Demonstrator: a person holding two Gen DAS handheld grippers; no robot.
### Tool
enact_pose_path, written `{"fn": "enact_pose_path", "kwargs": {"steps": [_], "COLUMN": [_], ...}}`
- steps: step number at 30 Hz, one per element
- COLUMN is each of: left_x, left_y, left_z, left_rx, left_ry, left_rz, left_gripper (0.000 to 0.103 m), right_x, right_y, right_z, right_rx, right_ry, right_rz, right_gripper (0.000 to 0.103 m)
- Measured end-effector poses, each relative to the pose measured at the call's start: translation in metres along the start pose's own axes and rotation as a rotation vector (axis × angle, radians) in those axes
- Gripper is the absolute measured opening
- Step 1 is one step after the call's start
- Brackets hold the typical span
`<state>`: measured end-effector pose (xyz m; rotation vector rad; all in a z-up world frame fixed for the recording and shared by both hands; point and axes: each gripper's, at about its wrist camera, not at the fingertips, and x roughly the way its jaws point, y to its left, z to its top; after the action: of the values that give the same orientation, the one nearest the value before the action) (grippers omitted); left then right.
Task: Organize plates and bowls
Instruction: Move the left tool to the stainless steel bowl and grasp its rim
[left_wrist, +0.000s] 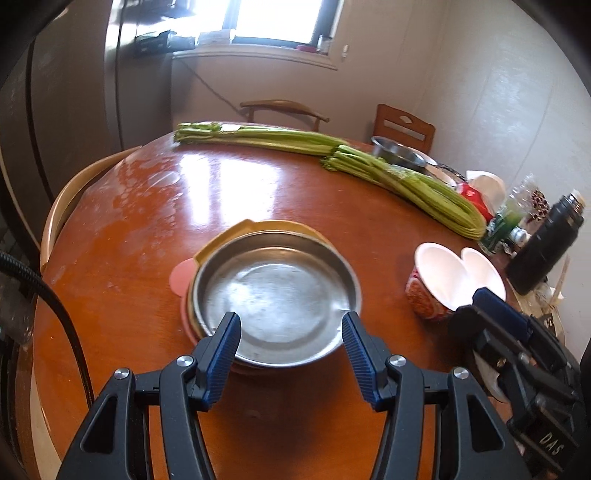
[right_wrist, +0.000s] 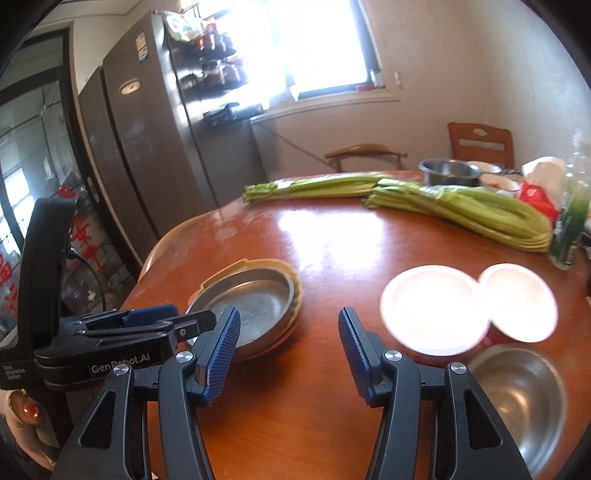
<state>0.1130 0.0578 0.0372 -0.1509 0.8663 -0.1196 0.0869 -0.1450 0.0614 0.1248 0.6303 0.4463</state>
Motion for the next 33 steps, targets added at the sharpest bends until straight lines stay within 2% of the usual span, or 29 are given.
{"fn": "enact_pose_path", "kwargs": {"steps": [16,24,33], "left_x": [-0.021,-0.016,0.011], "left_y": [-0.063,-0.099,-0.141], "left_z": [-0.004,-0.008,-0.019], "left_rx": [0.097,0.151,0.203], "left_ry": [-0.048,-0.028,0.029], "left_rz": [-0.096,-0.119,-0.148], "left_gripper": [0.057,0.057,0.057], "right_x": [-0.094,-0.123,-0.125], "right_y": [-0.059,-0.103,-0.142], "right_z": [0.002,-0.007,-0.035], "right_rx": [0.03,0.09,0.127], "right_ry": [-0.135,-0.129,-0.038], "right_rz": [-0.185,-0.263,-0.325], "right_gripper": [0.058,0.058,0.058]}}
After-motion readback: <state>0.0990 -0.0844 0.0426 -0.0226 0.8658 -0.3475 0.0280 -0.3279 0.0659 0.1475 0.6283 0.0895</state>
